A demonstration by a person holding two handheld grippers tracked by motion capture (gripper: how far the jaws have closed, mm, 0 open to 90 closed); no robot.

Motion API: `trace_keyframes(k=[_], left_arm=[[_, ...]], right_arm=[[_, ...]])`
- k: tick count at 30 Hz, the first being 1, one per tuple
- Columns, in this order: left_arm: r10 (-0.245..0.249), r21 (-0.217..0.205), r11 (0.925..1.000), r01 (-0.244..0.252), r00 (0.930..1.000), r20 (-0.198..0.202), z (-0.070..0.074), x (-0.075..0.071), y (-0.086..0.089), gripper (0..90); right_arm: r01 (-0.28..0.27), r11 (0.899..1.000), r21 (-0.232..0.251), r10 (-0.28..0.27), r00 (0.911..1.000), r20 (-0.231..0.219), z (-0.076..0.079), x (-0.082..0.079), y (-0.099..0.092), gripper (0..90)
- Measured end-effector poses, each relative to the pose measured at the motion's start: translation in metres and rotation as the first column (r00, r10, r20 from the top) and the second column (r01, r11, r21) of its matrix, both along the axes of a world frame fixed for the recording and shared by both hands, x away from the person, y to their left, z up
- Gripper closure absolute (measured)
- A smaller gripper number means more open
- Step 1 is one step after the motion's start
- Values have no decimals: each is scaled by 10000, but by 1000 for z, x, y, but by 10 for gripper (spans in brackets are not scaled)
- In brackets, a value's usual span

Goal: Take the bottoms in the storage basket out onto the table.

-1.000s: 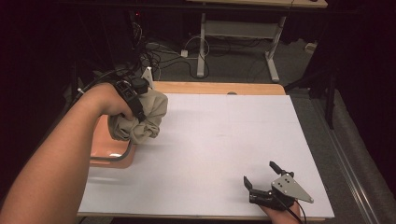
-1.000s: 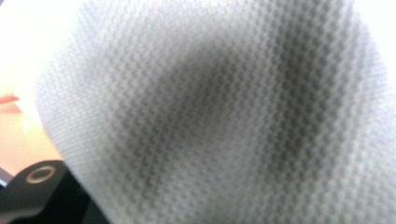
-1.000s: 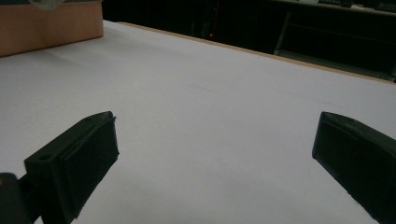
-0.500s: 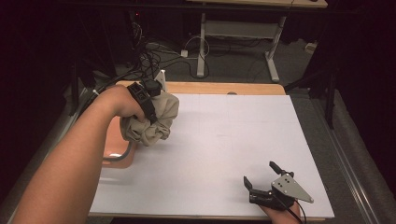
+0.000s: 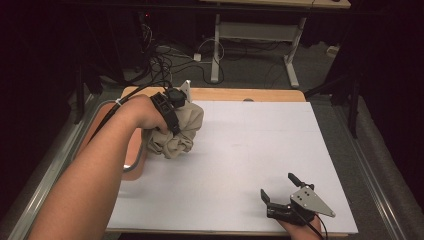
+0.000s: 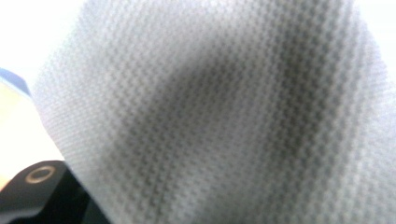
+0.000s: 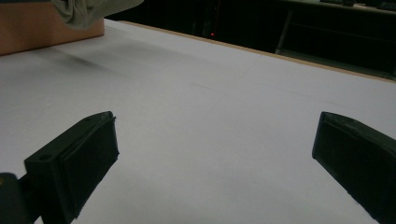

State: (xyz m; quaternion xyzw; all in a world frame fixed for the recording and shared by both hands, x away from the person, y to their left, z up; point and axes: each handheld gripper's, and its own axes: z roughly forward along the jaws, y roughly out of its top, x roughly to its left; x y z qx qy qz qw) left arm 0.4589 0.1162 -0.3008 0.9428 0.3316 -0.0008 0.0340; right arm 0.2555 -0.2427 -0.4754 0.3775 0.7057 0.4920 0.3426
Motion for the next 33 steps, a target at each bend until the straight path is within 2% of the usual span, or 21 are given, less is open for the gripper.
trace_keyframes(k=[2, 5, 13, 33], left_arm=[[-38, -173, 9998, 40, 10000, 92, -2, 0, -4, 579], [-235, -212, 9995, 238, 9996, 123, -4, -1, -11, 579], [-538, -152, 9984, 543, 9982, 270, -13, -1, -24, 577], [-810, -139, 9966, 814, 9963, 296, -35, 0, -48, 575]], right_arm=[[-3, 10000, 2, 3, 10000, -11, 0, 0, 0, 11], [-23, 10000, 1, 23, 10000, -29, 0, 0, 0, 10], [11, 10000, 10, -11, 10000, -12, 0, 0, -1, 11], [6, 10000, 43, -6, 10000, 29, 0, 0, -1, 11]])
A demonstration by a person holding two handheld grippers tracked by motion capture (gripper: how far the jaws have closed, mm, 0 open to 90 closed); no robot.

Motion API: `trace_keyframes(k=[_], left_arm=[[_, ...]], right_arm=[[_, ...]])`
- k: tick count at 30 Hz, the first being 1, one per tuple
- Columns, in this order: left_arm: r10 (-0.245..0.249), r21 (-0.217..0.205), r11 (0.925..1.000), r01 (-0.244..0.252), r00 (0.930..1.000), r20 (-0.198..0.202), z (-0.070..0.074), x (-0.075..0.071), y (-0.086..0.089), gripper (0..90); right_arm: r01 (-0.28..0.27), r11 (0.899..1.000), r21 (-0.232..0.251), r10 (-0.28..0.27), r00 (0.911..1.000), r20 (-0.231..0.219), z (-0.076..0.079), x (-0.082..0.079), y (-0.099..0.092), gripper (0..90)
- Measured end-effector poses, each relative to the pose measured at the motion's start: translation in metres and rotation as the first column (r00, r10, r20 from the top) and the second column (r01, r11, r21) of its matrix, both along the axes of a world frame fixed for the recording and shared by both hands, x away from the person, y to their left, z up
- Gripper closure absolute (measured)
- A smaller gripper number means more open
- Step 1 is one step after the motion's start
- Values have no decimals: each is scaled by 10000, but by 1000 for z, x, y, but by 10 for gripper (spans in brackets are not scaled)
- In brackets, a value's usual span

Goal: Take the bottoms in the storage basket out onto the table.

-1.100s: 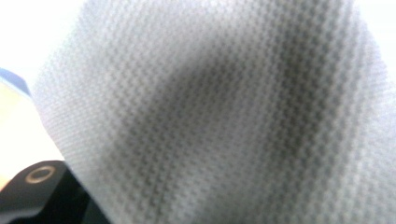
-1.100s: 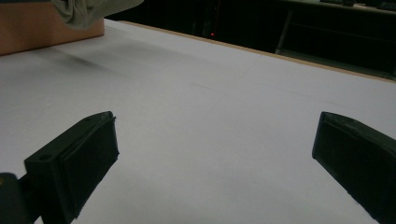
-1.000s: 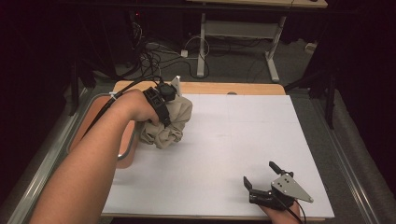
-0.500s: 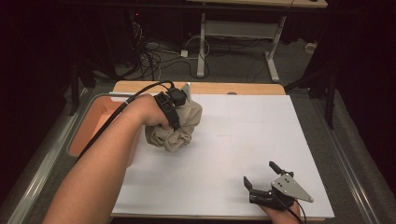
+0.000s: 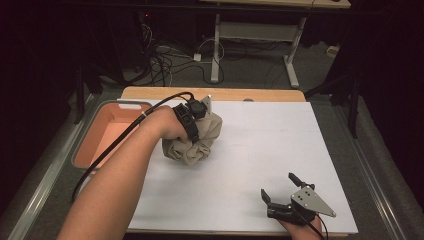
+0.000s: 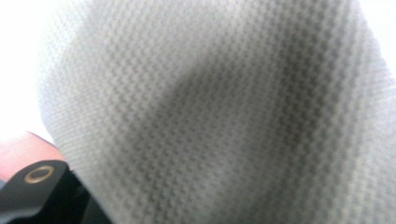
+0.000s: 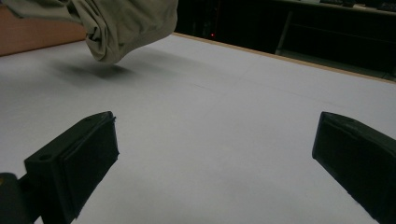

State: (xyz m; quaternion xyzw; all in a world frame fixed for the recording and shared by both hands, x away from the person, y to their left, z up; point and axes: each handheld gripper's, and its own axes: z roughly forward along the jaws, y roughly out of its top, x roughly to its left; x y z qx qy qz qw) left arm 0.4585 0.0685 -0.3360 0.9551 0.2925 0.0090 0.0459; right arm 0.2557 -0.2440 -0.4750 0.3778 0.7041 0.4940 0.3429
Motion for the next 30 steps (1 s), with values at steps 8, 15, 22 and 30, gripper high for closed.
trace_keyframes(k=[8, 15, 22, 30], left_arm=[[0, -113, 9999, -2, 9999, -111, -14, 3, -6, 575], [-57, -376, 9993, 47, 9996, -264, -29, 6, -11, 573], [-28, -706, 9975, 18, 9999, -133, -41, 9, -13, 570], [279, -1712, 9850, -226, 9992, 284, -61, 13, -5, 569]], right_arm=[[-18, 10000, -18, 18, 10000, 5, 0, 0, 0, 11], [0, 10000, -74, 0, 10000, -26, 0, 0, 0, 11], [-13, 10000, -79, 12, 10000, -61, -1, 0, 0, 11], [-34, 10000, -83, 34, 10000, -55, -1, 0, 0, 11]])
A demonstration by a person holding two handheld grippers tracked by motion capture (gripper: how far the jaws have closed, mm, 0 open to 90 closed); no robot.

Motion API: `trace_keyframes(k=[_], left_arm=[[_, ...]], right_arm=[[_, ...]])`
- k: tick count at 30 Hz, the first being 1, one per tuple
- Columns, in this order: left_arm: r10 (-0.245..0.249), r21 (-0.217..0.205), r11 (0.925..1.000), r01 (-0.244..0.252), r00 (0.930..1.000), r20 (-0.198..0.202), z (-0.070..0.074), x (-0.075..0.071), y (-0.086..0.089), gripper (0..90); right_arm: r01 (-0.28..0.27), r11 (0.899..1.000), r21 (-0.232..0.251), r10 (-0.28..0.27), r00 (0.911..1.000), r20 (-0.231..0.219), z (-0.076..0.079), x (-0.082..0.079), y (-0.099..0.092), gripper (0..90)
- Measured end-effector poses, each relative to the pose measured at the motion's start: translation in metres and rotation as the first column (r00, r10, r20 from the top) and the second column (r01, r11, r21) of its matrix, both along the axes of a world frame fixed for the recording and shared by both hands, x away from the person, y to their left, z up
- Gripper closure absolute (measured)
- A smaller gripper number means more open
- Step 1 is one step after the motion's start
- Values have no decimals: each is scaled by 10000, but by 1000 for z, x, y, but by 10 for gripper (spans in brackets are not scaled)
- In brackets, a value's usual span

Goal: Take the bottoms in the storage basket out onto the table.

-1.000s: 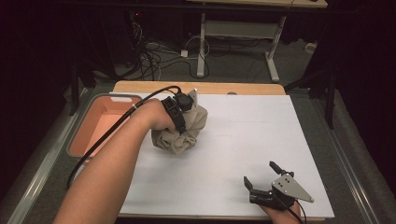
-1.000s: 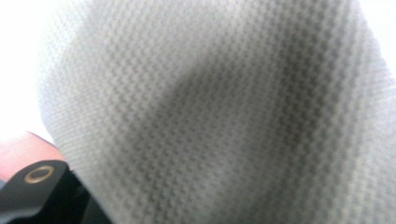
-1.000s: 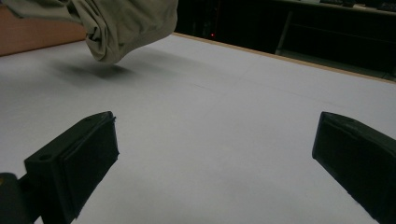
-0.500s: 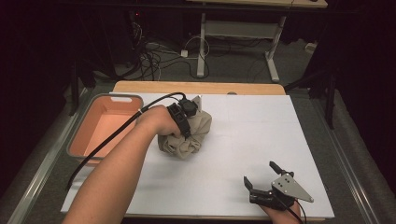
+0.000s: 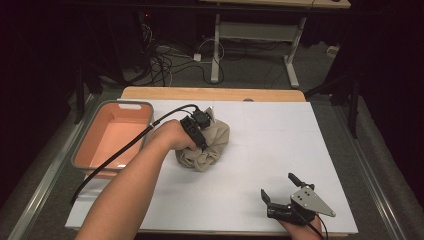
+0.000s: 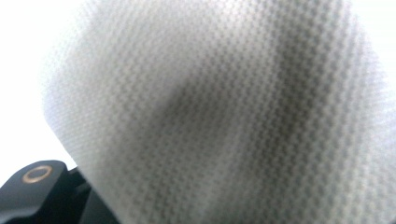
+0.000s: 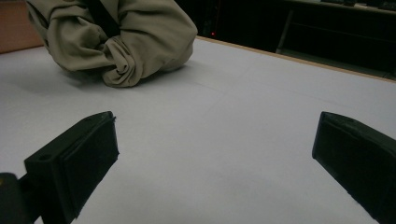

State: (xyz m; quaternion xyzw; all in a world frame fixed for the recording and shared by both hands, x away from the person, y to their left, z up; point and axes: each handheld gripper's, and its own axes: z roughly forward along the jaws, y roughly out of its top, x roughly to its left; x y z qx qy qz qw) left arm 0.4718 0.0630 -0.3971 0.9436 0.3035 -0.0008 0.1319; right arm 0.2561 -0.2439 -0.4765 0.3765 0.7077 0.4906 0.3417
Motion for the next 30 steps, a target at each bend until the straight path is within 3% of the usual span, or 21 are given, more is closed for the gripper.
trace_keyframes(k=[7, 10, 14, 19, 24, 26, 30], left_arm=[[756, -1262, 9898, -656, 9942, 768, -15, 3, 6, 562], [1143, -1795, 9790, -963, 9891, 923, -20, 4, 8, 555], [1294, -2195, 9705, -994, 9835, 1267, -28, 2, 6, 544], [1664, -3010, 9474, -1092, 9710, 1717, -39, 1, 9, 522], [2067, -3769, 9177, -1255, 9611, 1833, -49, -1, 14, 474], [2142, -3883, 9133, -1232, 9560, 2004, -51, -2, 16, 437], [2124, -4115, 9045, -1120, 9550, 2071, -54, -3, 20, 389]], right_arm=[[-19, 10000, -42, 19, 10000, -14, -1, 1, 0, 11], [-31, 10000, -33, 31, 10000, -28, -1, 1, 0, 11], [-55, 10000, -67, 55, 10000, -26, -1, 0, 1, 11], [-56, 10000, -32, 56, 10000, -19, -2, 1, 1, 11], [-71, 10000, -54, 71, 10000, -52, -2, 1, 1, 11], [-72, 10000, -53, 71, 10000, -59, -2, 1, 2, 11], [-40, 10000, -36, 40, 10000, -25, -2, 0, 1, 11]])
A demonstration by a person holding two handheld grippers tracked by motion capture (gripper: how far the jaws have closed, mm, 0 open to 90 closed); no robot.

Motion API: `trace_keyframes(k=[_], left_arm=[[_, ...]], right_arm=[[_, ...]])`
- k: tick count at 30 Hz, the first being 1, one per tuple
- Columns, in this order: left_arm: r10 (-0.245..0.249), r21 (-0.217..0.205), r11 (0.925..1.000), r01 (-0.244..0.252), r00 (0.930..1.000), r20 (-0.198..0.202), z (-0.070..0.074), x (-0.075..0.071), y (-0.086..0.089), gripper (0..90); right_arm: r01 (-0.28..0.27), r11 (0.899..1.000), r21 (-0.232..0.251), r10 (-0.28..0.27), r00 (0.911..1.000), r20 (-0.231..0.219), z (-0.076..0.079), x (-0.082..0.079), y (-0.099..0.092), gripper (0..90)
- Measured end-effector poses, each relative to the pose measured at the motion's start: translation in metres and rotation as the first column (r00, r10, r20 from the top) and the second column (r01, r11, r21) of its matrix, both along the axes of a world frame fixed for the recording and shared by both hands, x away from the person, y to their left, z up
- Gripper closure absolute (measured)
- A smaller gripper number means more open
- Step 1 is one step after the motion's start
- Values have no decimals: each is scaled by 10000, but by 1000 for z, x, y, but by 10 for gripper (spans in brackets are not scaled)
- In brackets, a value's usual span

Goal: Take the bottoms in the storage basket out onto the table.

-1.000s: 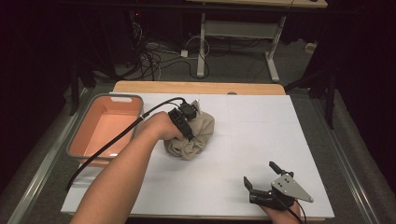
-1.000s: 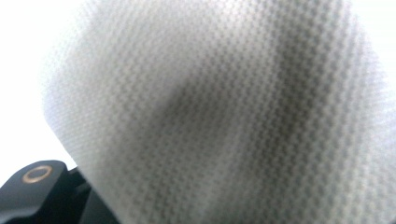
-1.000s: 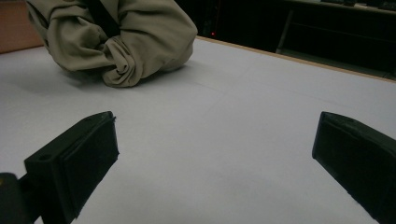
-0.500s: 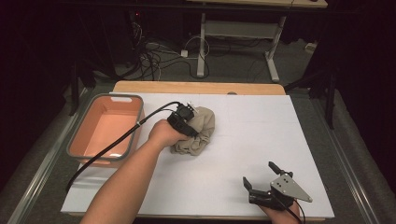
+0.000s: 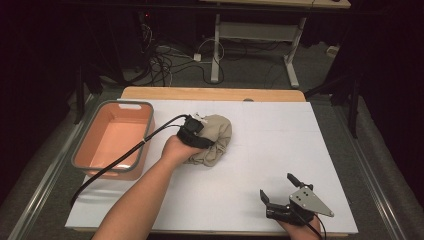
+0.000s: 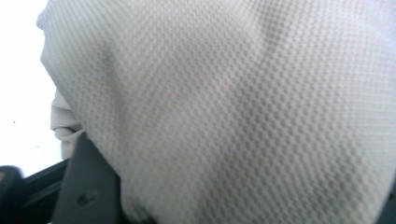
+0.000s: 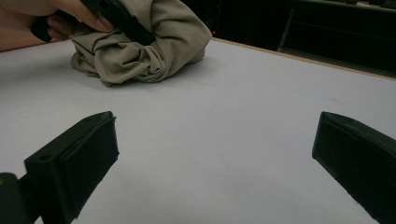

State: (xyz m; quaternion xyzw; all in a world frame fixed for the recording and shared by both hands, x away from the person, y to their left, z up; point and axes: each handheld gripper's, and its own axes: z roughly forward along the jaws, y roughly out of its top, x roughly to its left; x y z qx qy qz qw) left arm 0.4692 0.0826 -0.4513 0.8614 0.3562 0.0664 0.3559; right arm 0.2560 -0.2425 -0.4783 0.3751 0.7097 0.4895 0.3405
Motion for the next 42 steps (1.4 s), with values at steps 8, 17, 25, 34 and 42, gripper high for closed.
trace_keyframes(k=[8, 17, 25, 34, 42], left_arm=[[131, -74, 9999, -131, 9999, 100, -2, 0, 3, 279], [344, -40, 9994, -344, 9994, 11, -2, 2, 3, 143], [390, 134, 9992, -388, 9991, -188, 0, 1, 4, 0], [488, -232, 9986, -483, 9986, 210, 15, -9, 10, 0], [628, -475, 9971, -596, 9957, 679, 19, -27, 26, 0]], right_arm=[[4, 10000, 4, -4, 10000, -2, 0, 0, 0, 11], [18, 10000, 36, -18, 10000, 7, 1, 0, -2, 11], [42, 10000, 5, -42, 10000, -6, 0, 0, -1, 11], [25, 10000, 6, -25, 10000, 33, 1, 0, -1, 11], [-15, 10000, 23, 15, 10000, 67, 2, -1, -1, 11]])
